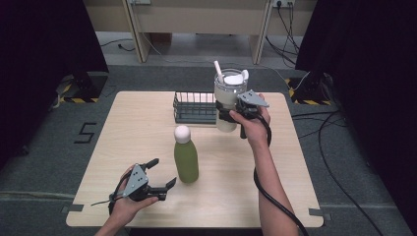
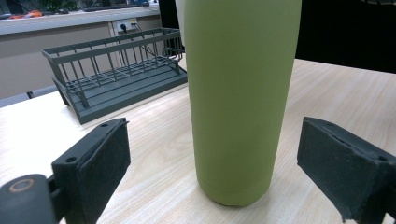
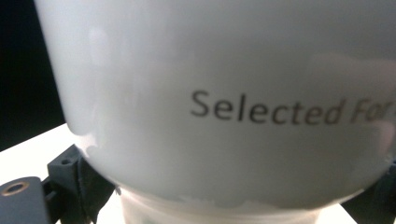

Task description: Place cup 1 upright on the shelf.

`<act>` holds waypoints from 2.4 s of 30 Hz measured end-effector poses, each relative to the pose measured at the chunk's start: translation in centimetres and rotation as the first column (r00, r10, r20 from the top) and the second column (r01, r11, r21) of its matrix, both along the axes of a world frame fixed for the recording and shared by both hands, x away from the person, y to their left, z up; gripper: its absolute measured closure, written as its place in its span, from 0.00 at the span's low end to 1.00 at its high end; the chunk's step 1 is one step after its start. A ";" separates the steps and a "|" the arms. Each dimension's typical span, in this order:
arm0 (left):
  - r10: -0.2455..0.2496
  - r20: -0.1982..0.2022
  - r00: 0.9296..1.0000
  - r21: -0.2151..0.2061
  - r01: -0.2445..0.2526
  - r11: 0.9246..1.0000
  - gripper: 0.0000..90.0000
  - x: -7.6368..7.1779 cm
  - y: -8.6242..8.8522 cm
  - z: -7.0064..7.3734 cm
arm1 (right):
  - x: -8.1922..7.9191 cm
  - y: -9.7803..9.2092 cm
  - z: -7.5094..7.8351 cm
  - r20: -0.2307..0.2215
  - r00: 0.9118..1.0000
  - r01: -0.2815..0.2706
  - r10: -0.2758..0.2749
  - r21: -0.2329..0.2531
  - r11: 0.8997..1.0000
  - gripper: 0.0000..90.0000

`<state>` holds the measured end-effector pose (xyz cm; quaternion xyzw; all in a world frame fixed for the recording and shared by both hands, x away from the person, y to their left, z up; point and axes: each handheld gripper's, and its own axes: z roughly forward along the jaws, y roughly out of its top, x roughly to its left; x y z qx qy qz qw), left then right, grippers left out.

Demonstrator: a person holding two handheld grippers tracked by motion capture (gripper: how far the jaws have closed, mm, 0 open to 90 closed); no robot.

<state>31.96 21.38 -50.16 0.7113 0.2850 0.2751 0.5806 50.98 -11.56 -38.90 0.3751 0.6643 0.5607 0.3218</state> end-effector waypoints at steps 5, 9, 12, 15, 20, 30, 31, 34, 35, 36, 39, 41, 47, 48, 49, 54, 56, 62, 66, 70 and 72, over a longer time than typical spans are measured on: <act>0.002 0.002 1.000 0.003 -0.002 1.000 0.10 0.0 0.0 0.0 | 0.5 0.2 0.4 0.002 1.000 0.000 0.000 0.001 1.000 0.08; 0.002 0.002 1.000 0.003 -0.002 1.000 0.10 0.0 0.0 0.0 | 0.8 0.4 0.6 0.002 1.000 0.000 0.000 0.001 1.000 0.08; 0.002 0.003 1.000 0.002 -0.002 1.000 0.10 0.0 0.0 0.0 | 1.1 0.5 0.6 -0.004 1.000 0.001 -0.001 -0.001 1.000 0.08; 0.003 0.005 1.000 0.002 -0.003 1.000 0.10 0.0 0.1 0.0 | 1.3 0.5 0.6 -0.003 1.000 0.004 -0.004 -0.001 1.000 0.08; -0.002 0.004 1.000 0.008 0.002 1.000 0.10 0.0 0.0 0.0 | 1.7 0.8 0.8 -0.002 1.000 0.005 -0.005 -0.002 1.000 0.08; -0.001 0.007 1.000 0.008 0.001 1.000 0.10 0.0 0.0 0.0 | 2.4 1.1 1.0 -0.011 1.000 0.006 -0.006 0.001 1.000 0.08; -0.001 0.007 1.000 0.008 0.001 1.000 0.10 0.0 0.1 0.0 | 2.5 1.1 1.0 -0.010 1.000 0.008 -0.008 0.001 1.000 0.08; 0.000 0.006 1.000 0.007 0.000 1.000 0.10 0.0 0.1 0.0 | 2.7 1.2 1.1 -0.009 1.000 0.008 -0.008 0.002 1.000 0.07; 0.000 0.006 1.000 0.007 0.000 1.000 0.10 0.0 0.1 0.0 | 2.8 1.2 1.1 -0.009 1.000 0.007 -0.007 0.002 1.000 0.07; 0.000 0.006 1.000 0.007 0.000 1.000 0.10 0.0 0.1 0.0 | 2.8 1.2 1.1 -0.009 1.000 0.007 -0.007 0.002 1.000 0.07; 0.002 0.007 1.000 0.006 -0.002 1.000 0.10 0.0 0.1 0.0 | 2.9 1.3 1.2 -0.010 1.000 0.010 -0.010 0.004 1.000 0.07; 0.003 0.007 1.000 0.005 -0.003 1.000 0.10 0.0 0.1 0.0 | 3.0 1.3 1.2 -0.011 1.000 0.010 -0.010 0.003 1.000 0.07; 0.004 0.007 1.000 0.005 -0.004 1.000 0.10 0.0 0.1 0.0 | 3.3 1.4 1.4 -0.007 1.000 0.015 -0.015 0.006 1.000 0.07; 0.004 0.007 1.000 0.005 -0.004 1.000 0.10 0.0 0.1 0.0 | 3.4 1.5 1.4 -0.009 1.000 0.016 -0.016 0.009 1.000 0.07; 0.004 0.008 1.000 0.005 -0.004 1.000 0.10 0.0 0.1 0.0 | 3.5 1.5 1.5 -0.011 1.000 0.015 -0.015 0.011 1.000 0.07; 0.004 0.007 1.000 0.005 -0.004 1.000 0.10 0.0 0.2 0.0 | 3.8 1.6 1.6 -0.006 1.000 0.016 -0.016 0.013 1.000 0.07; 0.004 0.007 1.000 0.005 -0.004 1.000 0.10 0.0 0.2 0.0 | 3.9 1.7 1.6 -0.010 1.000 0.016 -0.016 0.016 1.000 0.07; 0.006 0.008 1.000 0.000 -0.006 1.000 0.10 0.0 0.3 0.1 | 4.5 1.9 1.9 -0.008 1.000 0.023 -0.023 0.019 1.000 0.07; 0.006 0.006 1.000 0.000 -0.006 1.000 0.10 0.0 0.3 0.0 | 4.7 1.9 1.9 -0.009 1.000 0.029 -0.029 0.023 0.999 0.07; 0.004 0.005 1.000 -0.002 -0.004 1.000 0.10 0.0 0.2 0.1 | 5.1 2.0 2.0 -0.012 0.999 0.033 -0.033 0.024 0.999 0.07; 0.003 0.004 1.000 -0.002 -0.003 1.000 0.10 0.0 0.2 0.1 | 5.3 2.0 2.0 -0.013 0.999 0.035 -0.034 0.023 0.999 0.07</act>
